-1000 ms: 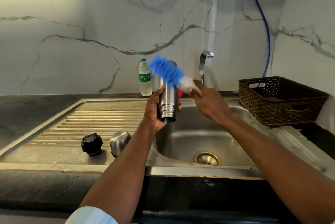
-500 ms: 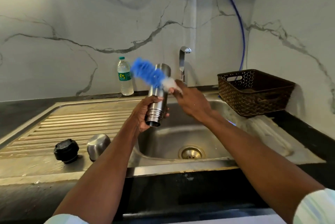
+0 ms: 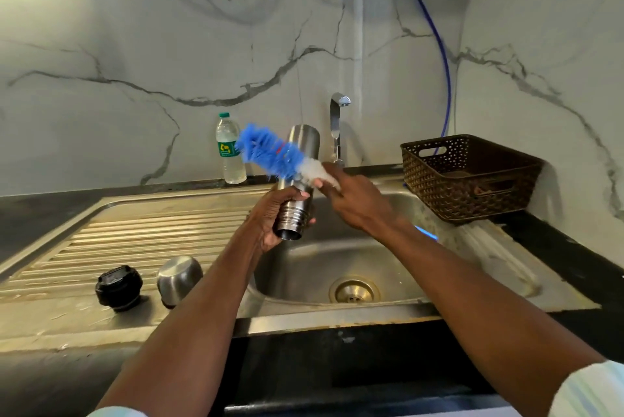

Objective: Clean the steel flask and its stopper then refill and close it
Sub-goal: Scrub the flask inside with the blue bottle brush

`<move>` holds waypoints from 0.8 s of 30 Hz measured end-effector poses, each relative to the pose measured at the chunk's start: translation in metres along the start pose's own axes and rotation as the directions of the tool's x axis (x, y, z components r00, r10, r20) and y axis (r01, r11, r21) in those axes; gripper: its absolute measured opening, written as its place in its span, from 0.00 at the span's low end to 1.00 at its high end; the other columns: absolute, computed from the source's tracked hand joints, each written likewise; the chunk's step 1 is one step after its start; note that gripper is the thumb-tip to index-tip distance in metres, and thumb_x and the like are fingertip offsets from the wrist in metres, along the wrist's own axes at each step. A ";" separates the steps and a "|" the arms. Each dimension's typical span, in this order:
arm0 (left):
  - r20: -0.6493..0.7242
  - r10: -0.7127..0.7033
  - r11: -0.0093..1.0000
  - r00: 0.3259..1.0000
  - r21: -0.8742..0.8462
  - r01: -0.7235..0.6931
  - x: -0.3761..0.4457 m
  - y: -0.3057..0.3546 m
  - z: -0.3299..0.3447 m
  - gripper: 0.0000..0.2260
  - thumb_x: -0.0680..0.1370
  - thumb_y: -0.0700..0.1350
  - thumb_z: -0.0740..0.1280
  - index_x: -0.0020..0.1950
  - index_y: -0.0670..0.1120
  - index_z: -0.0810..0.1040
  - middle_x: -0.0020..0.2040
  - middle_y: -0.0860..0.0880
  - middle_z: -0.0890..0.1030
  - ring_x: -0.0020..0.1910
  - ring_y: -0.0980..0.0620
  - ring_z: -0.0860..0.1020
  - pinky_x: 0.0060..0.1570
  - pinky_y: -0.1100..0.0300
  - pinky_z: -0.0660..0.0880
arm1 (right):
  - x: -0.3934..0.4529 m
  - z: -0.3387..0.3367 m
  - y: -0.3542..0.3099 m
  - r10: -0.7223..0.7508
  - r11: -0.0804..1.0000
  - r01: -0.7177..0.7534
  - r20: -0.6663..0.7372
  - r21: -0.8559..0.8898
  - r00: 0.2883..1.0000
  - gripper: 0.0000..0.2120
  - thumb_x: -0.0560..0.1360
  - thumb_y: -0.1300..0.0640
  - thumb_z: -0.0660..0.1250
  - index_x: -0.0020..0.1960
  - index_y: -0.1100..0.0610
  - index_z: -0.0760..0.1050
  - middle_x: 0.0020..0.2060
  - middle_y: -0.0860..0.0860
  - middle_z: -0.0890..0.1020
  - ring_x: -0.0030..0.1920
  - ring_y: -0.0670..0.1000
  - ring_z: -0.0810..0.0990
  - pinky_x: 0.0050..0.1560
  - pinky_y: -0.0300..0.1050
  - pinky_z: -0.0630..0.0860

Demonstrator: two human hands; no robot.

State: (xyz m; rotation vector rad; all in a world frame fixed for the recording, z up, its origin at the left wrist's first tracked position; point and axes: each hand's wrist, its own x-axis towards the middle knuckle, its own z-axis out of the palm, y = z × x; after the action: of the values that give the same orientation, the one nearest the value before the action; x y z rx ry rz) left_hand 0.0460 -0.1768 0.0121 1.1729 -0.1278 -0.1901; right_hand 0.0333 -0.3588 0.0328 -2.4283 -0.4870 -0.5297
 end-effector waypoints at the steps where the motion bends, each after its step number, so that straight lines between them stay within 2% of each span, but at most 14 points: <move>1: -0.017 0.001 1.000 1.000 0.006 -0.001 -0.001 0.002 -0.002 0.33 0.61 0.37 0.75 0.65 0.38 0.71 0.42 0.40 0.82 0.39 0.43 0.82 0.38 0.51 0.82 | 0.007 -0.001 0.006 0.036 0.999 -0.037 -0.048 -0.003 0.998 0.23 0.82 0.41 0.52 0.74 0.48 0.63 0.57 0.60 0.81 0.53 0.62 0.80 0.49 0.51 0.76; 3: -0.033 -0.005 0.999 0.999 0.046 0.007 -0.004 0.003 -0.004 0.37 0.58 0.39 0.76 0.66 0.37 0.70 0.43 0.38 0.81 0.39 0.42 0.83 0.35 0.52 0.82 | 0.017 -0.003 0.014 0.183 0.982 -0.176 -0.109 0.074 0.977 0.21 0.82 0.41 0.53 0.71 0.49 0.65 0.54 0.59 0.81 0.51 0.61 0.81 0.46 0.50 0.75; 4: -0.037 -0.007 0.998 0.999 0.065 0.010 -0.004 0.003 -0.005 0.39 0.57 0.40 0.77 0.66 0.37 0.70 0.44 0.37 0.81 0.39 0.41 0.83 0.35 0.53 0.81 | 0.017 -0.002 0.014 0.179 0.982 -0.172 -0.107 0.075 0.978 0.21 0.82 0.41 0.54 0.71 0.48 0.66 0.55 0.58 0.81 0.50 0.60 0.81 0.45 0.49 0.75; 7: -0.043 0.019 0.995 0.999 0.103 -0.014 -0.002 0.004 -0.003 0.41 0.58 0.40 0.78 0.70 0.39 0.69 0.44 0.40 0.81 0.38 0.42 0.81 0.35 0.51 0.80 | 0.004 0.006 0.002 -0.041 0.999 0.041 0.051 -0.008 0.998 0.22 0.82 0.40 0.53 0.73 0.46 0.65 0.57 0.57 0.81 0.51 0.59 0.81 0.47 0.47 0.73; 8: -0.039 0.021 0.994 0.999 0.109 -0.017 -0.002 0.005 -0.002 0.39 0.61 0.39 0.78 0.70 0.40 0.69 0.43 0.40 0.81 0.37 0.42 0.81 0.35 0.51 0.80 | 0.006 0.005 0.001 -0.046 0.998 0.047 0.034 -0.046 0.998 0.22 0.82 0.40 0.53 0.73 0.46 0.64 0.56 0.58 0.82 0.50 0.59 0.81 0.47 0.47 0.73; 10: -0.048 0.029 0.992 0.998 0.121 -0.023 -0.001 0.006 -0.002 0.31 0.67 0.35 0.75 0.68 0.46 0.70 0.42 0.40 0.82 0.37 0.41 0.81 0.35 0.50 0.81 | 0.017 0.000 0.010 0.089 0.996 -0.089 -0.082 0.004 0.993 0.20 0.82 0.41 0.53 0.71 0.48 0.66 0.53 0.58 0.82 0.44 0.57 0.80 0.45 0.48 0.75; 11: -0.051 0.028 0.991 0.998 0.133 -0.021 -0.001 0.006 -0.003 0.30 0.68 0.34 0.74 0.67 0.47 0.70 0.42 0.39 0.82 0.37 0.40 0.81 0.34 0.50 0.81 | 0.022 -0.003 0.014 0.172 0.985 -0.168 -0.120 0.043 0.978 0.19 0.82 0.42 0.54 0.70 0.49 0.67 0.53 0.58 0.82 0.41 0.55 0.78 0.42 0.47 0.75; 12: -0.051 0.026 0.989 0.998 0.147 -0.018 -0.001 0.005 -0.002 0.31 0.68 0.35 0.75 0.68 0.47 0.69 0.42 0.39 0.82 0.37 0.40 0.81 0.33 0.50 0.80 | 0.022 -0.004 0.013 0.182 0.983 -0.177 -0.121 0.054 0.976 0.19 0.82 0.42 0.55 0.70 0.49 0.67 0.53 0.58 0.82 0.40 0.53 0.77 0.40 0.45 0.73; 15: -0.049 0.047 0.982 0.998 0.186 -0.037 -0.002 0.006 -0.001 0.33 0.66 0.37 0.77 0.69 0.42 0.69 0.42 0.40 0.82 0.35 0.43 0.81 0.32 0.52 0.79 | 0.008 0.005 0.003 0.000 1.000 0.000 0.054 0.003 0.999 0.22 0.82 0.40 0.53 0.73 0.48 0.65 0.57 0.57 0.81 0.48 0.57 0.80 0.45 0.45 0.72; 16: -0.051 0.058 0.982 0.997 0.183 -0.047 -0.001 0.006 -0.002 0.32 0.67 0.36 0.76 0.68 0.42 0.69 0.42 0.40 0.81 0.36 0.43 0.81 0.32 0.53 0.79 | 0.009 0.004 0.003 -0.013 0.999 0.015 0.040 -0.031 0.999 0.22 0.82 0.40 0.53 0.72 0.47 0.66 0.57 0.56 0.81 0.50 0.57 0.80 0.46 0.46 0.72; 19: -0.051 0.054 0.988 0.997 0.145 -0.046 0.000 0.005 -0.004 0.32 0.64 0.38 0.76 0.66 0.45 0.69 0.43 0.39 0.81 0.38 0.41 0.81 0.31 0.53 0.79 | 0.020 -0.004 0.010 0.172 0.984 -0.167 -0.096 0.057 0.980 0.21 0.82 0.40 0.53 0.70 0.49 0.67 0.54 0.55 0.82 0.46 0.54 0.80 0.47 0.49 0.76; 22: -0.021 0.041 0.991 0.999 0.130 -0.038 0.000 0.004 -0.005 0.27 0.67 0.38 0.73 0.65 0.45 0.70 0.43 0.41 0.81 0.36 0.44 0.81 0.32 0.53 0.80 | 0.011 0.003 0.001 0.044 0.999 -0.044 0.018 0.012 0.999 0.23 0.82 0.40 0.54 0.72 0.49 0.67 0.55 0.56 0.81 0.47 0.54 0.79 0.46 0.46 0.72; 23: -0.023 0.045 0.993 0.999 0.113 -0.042 0.001 0.005 -0.006 0.26 0.69 0.38 0.72 0.65 0.44 0.70 0.42 0.41 0.80 0.36 0.44 0.81 0.33 0.52 0.80 | 0.009 0.002 0.000 0.009 1.000 -0.008 0.027 -0.018 1.000 0.23 0.82 0.40 0.54 0.72 0.49 0.67 0.56 0.57 0.81 0.48 0.56 0.79 0.46 0.46 0.71; 24: -0.028 0.043 0.995 0.999 0.090 -0.041 0.001 0.006 -0.006 0.26 0.68 0.38 0.71 0.66 0.43 0.70 0.42 0.41 0.80 0.36 0.44 0.81 0.35 0.52 0.81 | 0.012 0.000 0.002 0.039 0.999 -0.039 -0.003 -0.027 0.999 0.23 0.82 0.40 0.53 0.72 0.49 0.67 0.56 0.57 0.81 0.49 0.56 0.80 0.46 0.46 0.71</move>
State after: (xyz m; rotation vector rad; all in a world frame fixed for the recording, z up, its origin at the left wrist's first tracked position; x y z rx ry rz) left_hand 0.0488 -0.1692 0.0148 1.2609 -0.1360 -0.1308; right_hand 0.0441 -0.3581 0.0377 -2.4578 -0.4332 -0.5263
